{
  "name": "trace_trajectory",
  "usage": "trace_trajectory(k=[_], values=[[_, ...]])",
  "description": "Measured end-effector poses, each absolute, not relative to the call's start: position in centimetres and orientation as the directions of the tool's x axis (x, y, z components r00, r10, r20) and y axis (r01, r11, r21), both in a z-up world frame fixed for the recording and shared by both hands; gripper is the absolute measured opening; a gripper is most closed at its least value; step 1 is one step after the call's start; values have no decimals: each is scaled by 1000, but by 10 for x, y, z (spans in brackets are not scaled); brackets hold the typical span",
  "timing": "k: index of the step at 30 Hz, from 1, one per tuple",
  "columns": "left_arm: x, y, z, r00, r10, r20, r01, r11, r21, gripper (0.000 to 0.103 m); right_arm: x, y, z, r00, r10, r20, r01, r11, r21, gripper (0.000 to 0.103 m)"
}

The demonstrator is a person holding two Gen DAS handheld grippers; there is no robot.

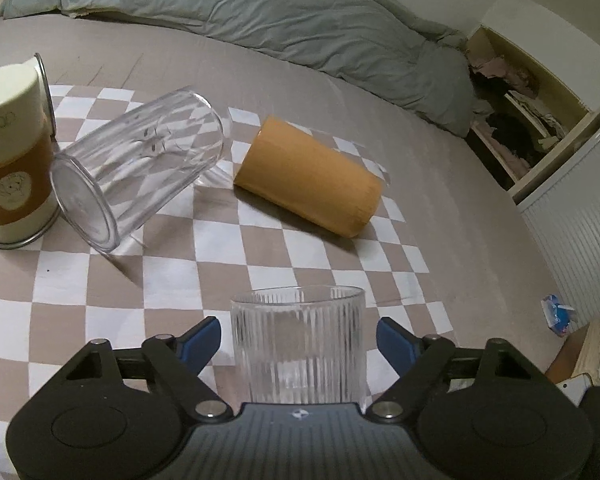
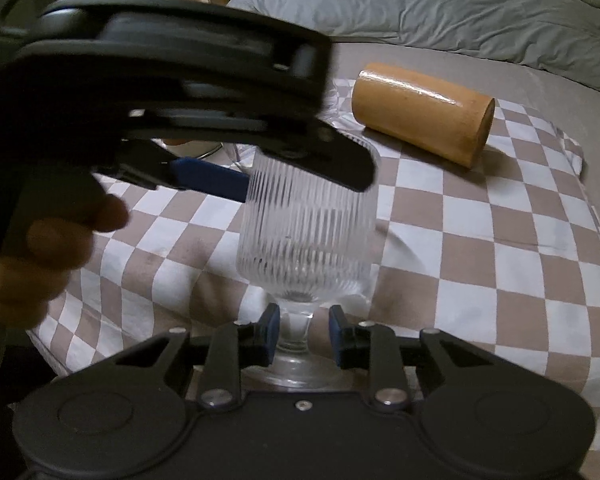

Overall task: Flip cup upright
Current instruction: 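Lift the goblet with the right tool and rotate it upright, then carry the upright goblet with the right tool onto the open cloth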

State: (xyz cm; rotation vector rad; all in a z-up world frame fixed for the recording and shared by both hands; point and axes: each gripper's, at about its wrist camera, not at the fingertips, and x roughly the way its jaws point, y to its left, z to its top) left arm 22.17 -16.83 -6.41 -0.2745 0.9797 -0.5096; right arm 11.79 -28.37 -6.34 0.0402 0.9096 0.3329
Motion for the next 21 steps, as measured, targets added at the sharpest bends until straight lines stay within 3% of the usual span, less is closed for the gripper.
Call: trace_trajectory(k=[2, 14, 21], values=[[222, -168, -66, 447, -541, -713, 302, 841, -449, 74, 117, -282, -65, 569, 297, -767, -274, 948, 163, 27], [191, -144, -50, 461, -570, -681, 389, 819, -422, 72, 114, -272, -63, 552, 319, -771, -295, 939, 177, 27], [161, -99, -21, 541, -536, -648, 426, 839, -338, 72, 106, -232, -50, 555, 372, -744, -406, 902, 148, 27]])
